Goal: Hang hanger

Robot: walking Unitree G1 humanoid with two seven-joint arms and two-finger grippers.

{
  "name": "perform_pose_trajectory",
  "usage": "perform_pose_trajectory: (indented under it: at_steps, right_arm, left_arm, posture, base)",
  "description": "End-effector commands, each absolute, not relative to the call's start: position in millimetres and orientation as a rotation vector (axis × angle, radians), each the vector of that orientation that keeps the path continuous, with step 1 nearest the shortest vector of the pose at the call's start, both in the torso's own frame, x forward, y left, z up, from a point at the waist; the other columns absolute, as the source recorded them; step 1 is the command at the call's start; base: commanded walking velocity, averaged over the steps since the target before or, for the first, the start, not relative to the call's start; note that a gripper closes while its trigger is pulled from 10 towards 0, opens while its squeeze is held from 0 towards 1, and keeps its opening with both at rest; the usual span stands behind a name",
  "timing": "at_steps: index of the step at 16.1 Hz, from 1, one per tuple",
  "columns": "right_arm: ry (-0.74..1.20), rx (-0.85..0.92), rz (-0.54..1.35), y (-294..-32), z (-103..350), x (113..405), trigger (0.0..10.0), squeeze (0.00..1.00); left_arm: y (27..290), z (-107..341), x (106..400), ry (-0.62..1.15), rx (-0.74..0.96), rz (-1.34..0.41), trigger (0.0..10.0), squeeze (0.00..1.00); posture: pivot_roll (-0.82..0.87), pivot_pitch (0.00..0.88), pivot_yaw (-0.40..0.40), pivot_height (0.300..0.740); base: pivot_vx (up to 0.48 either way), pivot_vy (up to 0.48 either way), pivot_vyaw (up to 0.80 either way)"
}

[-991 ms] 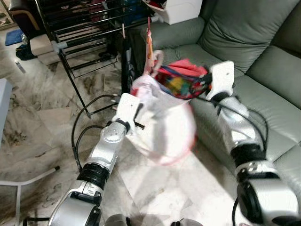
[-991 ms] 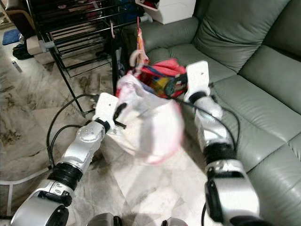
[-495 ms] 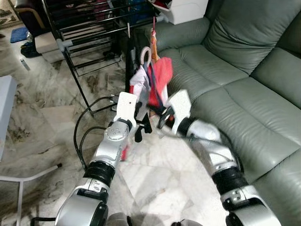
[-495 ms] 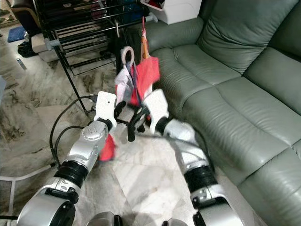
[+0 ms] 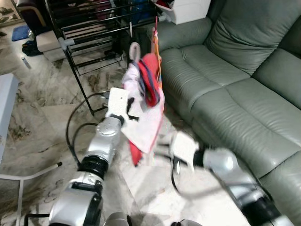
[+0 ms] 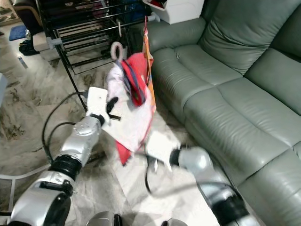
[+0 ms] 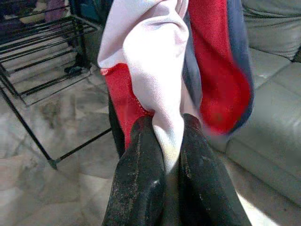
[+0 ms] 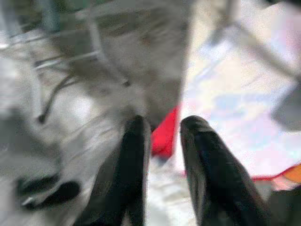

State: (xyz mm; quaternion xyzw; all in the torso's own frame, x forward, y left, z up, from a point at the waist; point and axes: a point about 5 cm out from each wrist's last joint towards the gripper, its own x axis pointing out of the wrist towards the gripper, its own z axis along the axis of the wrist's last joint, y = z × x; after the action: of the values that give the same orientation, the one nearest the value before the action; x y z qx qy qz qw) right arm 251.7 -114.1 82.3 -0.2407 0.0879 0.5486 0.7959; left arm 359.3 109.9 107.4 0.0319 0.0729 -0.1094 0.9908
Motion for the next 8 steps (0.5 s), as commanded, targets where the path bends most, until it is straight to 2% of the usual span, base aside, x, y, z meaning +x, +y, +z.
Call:
perform_pose_trajectory:
  at_steps: [1,3,5,8]
  right_arm:
    - [0.14,-0.533,1.204,-110,94,252,10.0,1.0]
    - [0.091,-0.467,1.168,-117,107,252,10.0,1.0]
    - [0.052,-0.366,1.109,-133,125,257,10.0,1.0]
    - [0.078,-0.289,1.052,-167,142,257,10.0,1.0]
  left_arm:
    - [110,123,366,0.084,0.05,-0.221,0.0,0.0]
    - [109,137,369,-0.001,0.063,-0.321,0.0,0.0]
    - [106,146,366,-0.084,0.234,-0.521,0.0,0.0]
    - [121,139,359,-0.062,0.363,-0.706,0.0,0.0]
  posture:
    - [-0.09,0.011,0.02,0.74]
    - [-0.09,0.011,0.02,0.74]
    - [-0.09,0.012,0.02,0.74]
    - [-0.09,0.016,0.024,0.74]
  base:
    - [0.0,0.0,0.0]
    - [0.0,0.0,0.0]
    - [0.0,0.0,0.0]
    - [0.0,0.0,0.0]
